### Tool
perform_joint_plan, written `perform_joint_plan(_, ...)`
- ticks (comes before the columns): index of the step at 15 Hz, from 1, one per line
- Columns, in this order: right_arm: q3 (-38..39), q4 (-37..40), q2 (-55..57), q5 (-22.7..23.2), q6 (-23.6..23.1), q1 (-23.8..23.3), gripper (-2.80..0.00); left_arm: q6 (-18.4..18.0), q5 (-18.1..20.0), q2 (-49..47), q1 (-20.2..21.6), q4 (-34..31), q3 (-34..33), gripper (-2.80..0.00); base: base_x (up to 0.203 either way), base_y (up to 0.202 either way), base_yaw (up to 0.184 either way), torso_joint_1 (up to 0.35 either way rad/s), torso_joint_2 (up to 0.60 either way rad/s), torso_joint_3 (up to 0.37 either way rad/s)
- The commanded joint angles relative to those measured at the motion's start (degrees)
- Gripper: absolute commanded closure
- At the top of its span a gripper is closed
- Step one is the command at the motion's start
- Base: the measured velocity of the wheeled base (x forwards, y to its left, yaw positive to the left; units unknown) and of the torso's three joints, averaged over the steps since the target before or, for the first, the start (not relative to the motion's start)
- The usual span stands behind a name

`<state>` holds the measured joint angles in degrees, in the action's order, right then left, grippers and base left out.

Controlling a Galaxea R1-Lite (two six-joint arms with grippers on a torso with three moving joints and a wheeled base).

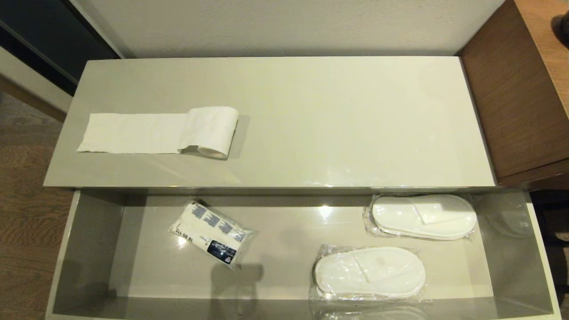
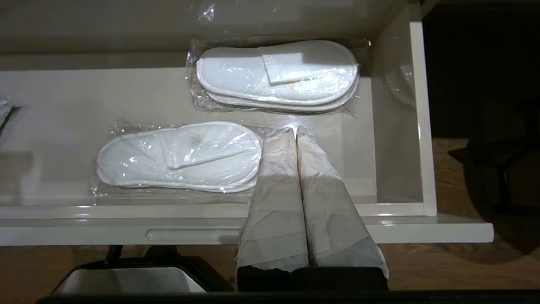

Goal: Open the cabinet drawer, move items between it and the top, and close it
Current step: Close the drawer

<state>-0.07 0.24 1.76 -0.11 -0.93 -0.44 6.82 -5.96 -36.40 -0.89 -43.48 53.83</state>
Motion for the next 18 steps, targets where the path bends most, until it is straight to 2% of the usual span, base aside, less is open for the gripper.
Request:
perform_joint_plan(1,-0.58,2.0,0.09,0.23,-0.15,0.0,0.0,0.47,0.86,1.26,0.83,-0.2,-0.91,0.0,0.0,0.0,0.0,0.0,0.0,0.0)
perform_joint_plan(2,-0.86,3.07,0.09,0.1,0.0,0.0,0.0,0.72,1.25,1.73,0.97,0.03,-1.84,0.0,0.0,0.0,0.0,0.0,0.0,0.0)
perform_joint_plan(6,0.16,-0.51,0.09,0.2,-0.66,0.0,0.0,1.58,1.92,2.78,0.98,0.12,-3.44,0.0,0.0,0.0,0.0,0.0,0.0,0.0)
perform_joint_plan(8,0.12,-0.55,0.09,0.06,-0.65,0.0,0.0,3.01,3.49,3.26,1.07,0.13,-3.9,0.0,0.0,0.0,0.0,0.0,0.0,0.0)
perform_joint_plan(9,0.07,-0.33,0.09,0.11,-0.57,0.0,0.0,5.37,4.96,3.26,1.07,0.0,-3.77,0.0,0.0,0.0,0.0,0.0,0.0,0.0)
perform_joint_plan(15,-0.28,0.64,0.09,0.02,0.22,0.0,0.0,6.01,5.7,3.96,1.07,-0.03,-4.96,0.0,0.0,0.0,0.0,0.0,0.0,0.0)
perform_joint_plan(16,-1.06,2.12,0.07,-0.13,0.51,0.0,0.0,6.32,5.7,4.46,1.06,-0.08,-4.82,0.0,0.0,0.0,0.0,0.0,0.0,0.0)
perform_joint_plan(18,-9.23,11.65,0.04,-0.07,1.06,0.0,0.0,6.54,6.01,5.19,0.98,-0.28,-5.59,0.0,0.0,0.0,0.0,0.0,0.0,0.0)
